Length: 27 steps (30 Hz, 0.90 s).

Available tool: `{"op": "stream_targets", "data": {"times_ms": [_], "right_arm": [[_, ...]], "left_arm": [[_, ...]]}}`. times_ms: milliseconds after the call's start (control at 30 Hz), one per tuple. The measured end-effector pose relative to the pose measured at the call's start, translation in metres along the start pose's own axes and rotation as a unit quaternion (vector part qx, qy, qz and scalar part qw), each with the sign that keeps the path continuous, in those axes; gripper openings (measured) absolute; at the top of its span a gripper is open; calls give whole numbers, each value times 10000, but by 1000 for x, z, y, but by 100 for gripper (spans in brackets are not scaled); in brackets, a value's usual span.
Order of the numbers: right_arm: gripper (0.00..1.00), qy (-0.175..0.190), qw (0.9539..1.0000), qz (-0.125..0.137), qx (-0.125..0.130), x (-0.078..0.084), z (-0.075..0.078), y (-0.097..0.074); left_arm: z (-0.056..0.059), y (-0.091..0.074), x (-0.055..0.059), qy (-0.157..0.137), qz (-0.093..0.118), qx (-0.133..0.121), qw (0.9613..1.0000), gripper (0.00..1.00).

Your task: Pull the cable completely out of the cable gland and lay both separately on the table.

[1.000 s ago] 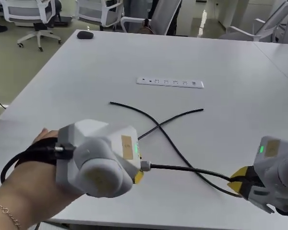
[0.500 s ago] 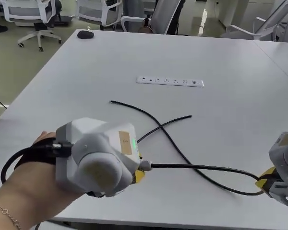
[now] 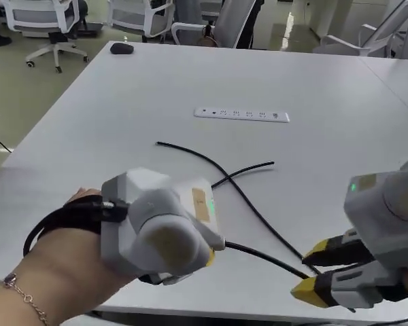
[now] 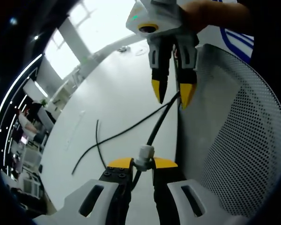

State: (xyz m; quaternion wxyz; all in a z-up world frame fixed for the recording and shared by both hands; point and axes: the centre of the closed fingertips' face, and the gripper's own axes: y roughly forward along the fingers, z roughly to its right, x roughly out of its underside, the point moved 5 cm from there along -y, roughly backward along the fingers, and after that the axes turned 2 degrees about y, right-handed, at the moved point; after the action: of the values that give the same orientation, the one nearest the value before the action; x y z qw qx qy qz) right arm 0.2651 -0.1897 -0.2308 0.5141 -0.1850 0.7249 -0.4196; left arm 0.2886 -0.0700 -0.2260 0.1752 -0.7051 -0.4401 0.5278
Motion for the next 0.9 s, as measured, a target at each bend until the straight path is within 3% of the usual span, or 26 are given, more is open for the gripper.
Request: {"op": "stream_targets", "data": {"times_ms": [67,200,333,433,633,800,900], "right_arm": [[29,-197,9997,135,-28,-15,-9,4],[22,-225,9986,473,-14,-37,-16,10],[14,-307,9977,595,63,-46,-18,12],[4,-393,9976,521,236,-45,-13,12],[4,-431,9984,283,213,-35,-13,13],[3,-466,9981,304,264,-32,-12,13],[3,-570,9977,184,329,-26,-9,12]], "left_arm": [[2,0,-1,33,-5,20,10000,17],[5,-1,-4,86,-22,29,10000,17],[7,-2,-5,161,-42,36,9999,17],[9,-3,-5,204,-46,45,9998,17],[8,-3,-3,195,-42,70,9998,17],[8,-2,-4,188,9,96,9998,17],[7,-1,0,282,-123,72,9995,17]]}}
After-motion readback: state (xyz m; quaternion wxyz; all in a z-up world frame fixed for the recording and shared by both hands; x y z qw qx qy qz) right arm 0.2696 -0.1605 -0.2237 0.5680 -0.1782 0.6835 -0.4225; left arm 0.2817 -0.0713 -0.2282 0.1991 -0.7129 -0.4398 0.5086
